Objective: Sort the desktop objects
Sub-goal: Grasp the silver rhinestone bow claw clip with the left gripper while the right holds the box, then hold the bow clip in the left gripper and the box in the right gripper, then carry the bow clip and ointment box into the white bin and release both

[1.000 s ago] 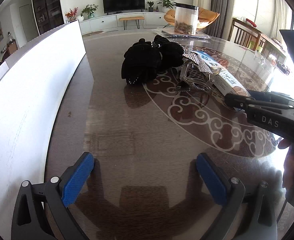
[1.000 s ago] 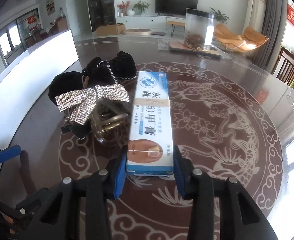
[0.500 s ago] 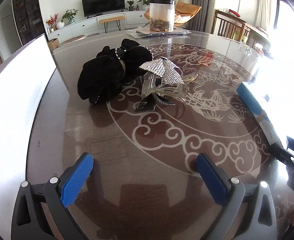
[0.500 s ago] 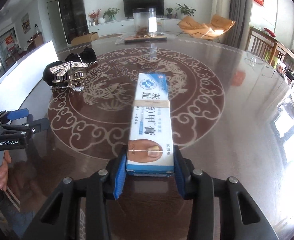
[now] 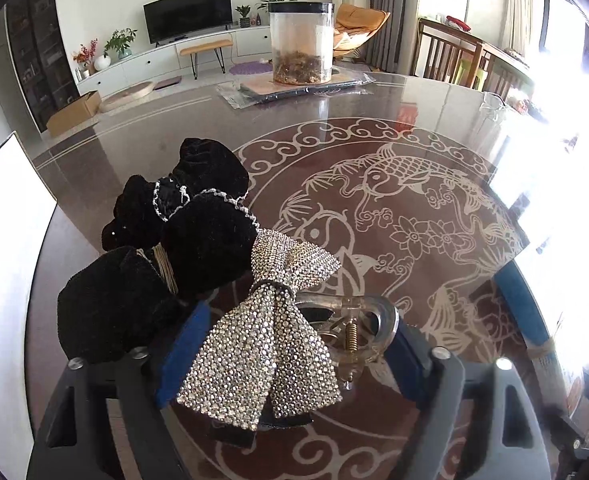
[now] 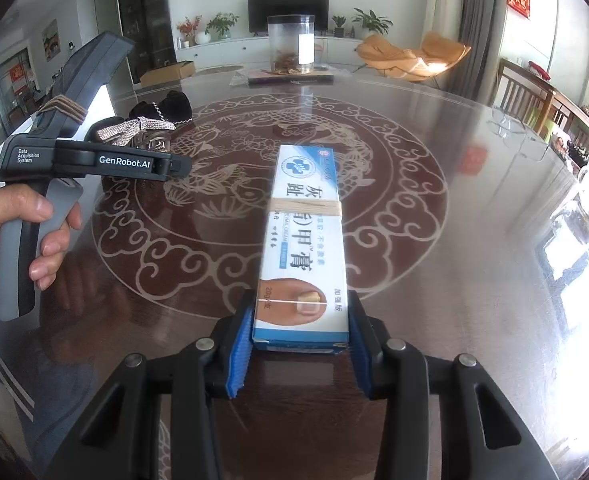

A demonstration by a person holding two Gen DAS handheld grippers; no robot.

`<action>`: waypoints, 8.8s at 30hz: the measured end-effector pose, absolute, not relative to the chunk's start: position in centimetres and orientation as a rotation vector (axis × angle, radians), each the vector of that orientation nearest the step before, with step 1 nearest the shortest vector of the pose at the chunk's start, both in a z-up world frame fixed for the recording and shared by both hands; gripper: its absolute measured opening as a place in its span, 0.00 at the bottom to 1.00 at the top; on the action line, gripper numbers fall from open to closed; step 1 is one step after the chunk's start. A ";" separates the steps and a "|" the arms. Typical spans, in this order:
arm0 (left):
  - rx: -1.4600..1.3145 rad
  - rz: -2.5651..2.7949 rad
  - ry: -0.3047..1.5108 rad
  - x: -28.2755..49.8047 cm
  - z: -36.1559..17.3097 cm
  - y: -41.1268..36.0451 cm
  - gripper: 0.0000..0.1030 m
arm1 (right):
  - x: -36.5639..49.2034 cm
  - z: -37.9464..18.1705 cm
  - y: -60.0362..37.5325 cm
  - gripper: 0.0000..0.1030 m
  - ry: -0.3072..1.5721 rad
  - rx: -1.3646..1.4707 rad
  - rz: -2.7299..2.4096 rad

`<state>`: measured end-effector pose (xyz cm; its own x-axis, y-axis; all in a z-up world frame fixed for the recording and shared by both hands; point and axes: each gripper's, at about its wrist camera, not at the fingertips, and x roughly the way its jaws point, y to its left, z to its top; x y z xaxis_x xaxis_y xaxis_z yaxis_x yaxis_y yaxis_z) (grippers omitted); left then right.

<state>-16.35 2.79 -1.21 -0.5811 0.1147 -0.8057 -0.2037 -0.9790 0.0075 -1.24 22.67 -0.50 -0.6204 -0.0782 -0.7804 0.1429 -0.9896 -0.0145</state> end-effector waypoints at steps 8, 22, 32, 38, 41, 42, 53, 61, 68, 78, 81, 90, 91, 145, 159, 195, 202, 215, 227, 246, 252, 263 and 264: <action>-1.329 2.726 0.093 -10.5 -1.2 1.7 0.48 | -1.2 -0.5 22.7 0.41 0.114 1.305 -2.720; -1.385 2.720 0.082 -2.8 -1.8 0.0 0.94 | -1.5 -0.6 23.7 0.62 0.049 1.337 -2.753; -1.387 2.714 0.082 -2.7 -1.9 0.0 0.96 | -4.8 -0.9 21.7 0.80 0.095 1.371 -2.702; -1.382 2.713 0.086 -2.4 -1.8 -0.1 0.96 | -4.7 -0.5 21.5 0.41 0.070 1.338 -2.742; -1.382 2.714 0.086 -2.4 -1.8 -0.1 0.96 | -2.0 -0.5 21.0 0.41 0.086 1.325 -2.734; -1.382 2.713 0.086 -2.4 -1.8 -0.1 0.96 | -1.0 -0.5 20.8 0.41 0.087 1.317 -2.733; -1.382 2.713 0.086 -2.4 -1.8 -0.1 0.96 | 0.9 -1.0 19.4 0.80 0.128 1.331 -2.675; -1.391 2.694 0.088 -2.3 -1.8 0.0 1.00 | 1.0 -1.1 19.4 0.92 0.135 1.344 -2.646; -1.390 2.694 0.086 -2.3 -1.7 -0.1 1.00 | 0.7 -1.4 19.3 0.98 0.130 1.374 -2.652; -1.390 2.693 0.086 -2.2 -1.7 0.1 1.00 | 0.6 -1.4 19.4 1.00 0.126 1.382 -2.652; -1.390 2.693 0.086 -2.2 -1.7 0.1 1.00 | 0.6 -1.4 19.4 1.00 0.126 1.382 -2.653; -1.390 2.693 0.086 -2.2 -1.7 0.1 1.00 | 0.6 -1.4 19.4 1.00 0.126 1.382 -2.652; -1.390 2.693 0.086 -2.2 -1.7 0.1 1.00 | 0.6 -1.4 19.4 1.00 0.126 1.382 -2.652; -1.390 2.693 0.086 -2.2 -1.7 0.1 1.00 | 0.6 -1.4 19.4 1.00 0.127 1.381 -2.652; -1.390 2.693 0.086 -2.2 -1.7 0.1 1.00 | 0.6 -1.4 19.4 1.00 0.127 1.381 -2.652; -1.393 2.689 0.089 -2.2 -1.7 0.1 1.00 | 0.6 -1.4 19.4 1.00 0.128 1.381 -2.651; -1.420 2.612 0.140 -1.7 -1.1 -0.8 0.80 | 0.5 -1.5 19.4 1.00 0.125 1.381 -2.649; -1.370 2.565 -0.084 2.3 1.0 -3.6 0.46 | -0.7 0.5 20.3 0.40 0.059 1.499 -2.560; -1.125 2.649 -0.398 6.7 12.0 -11.6 0.46 | -0.9 9.0 15.2 0.40 -0.134 1.293 -2.489; -1.616 2.997 -0.479 6.8 8.5 -33.4 0.46 | -2.3 12.3 -16.5 0.41 -0.039 1.073 -1.949; -1.772 2.970 -0.582 7.2 6.2 -33.8 0.79 | -1.4 9.3 -16.6 0.76 -0.021 1.060 -1.963; -1.290 2.966 -0.491 7.0 11.6 -23.9 0.80 | 0.9 8.7 -0.5 0.98 0.031 0.848 -2.388; -1.236 2.937 -0.434 7.0 12.5 -21.8 0.80 | 0.7 7.8 1.8 0.98 0.061 0.873 -2.449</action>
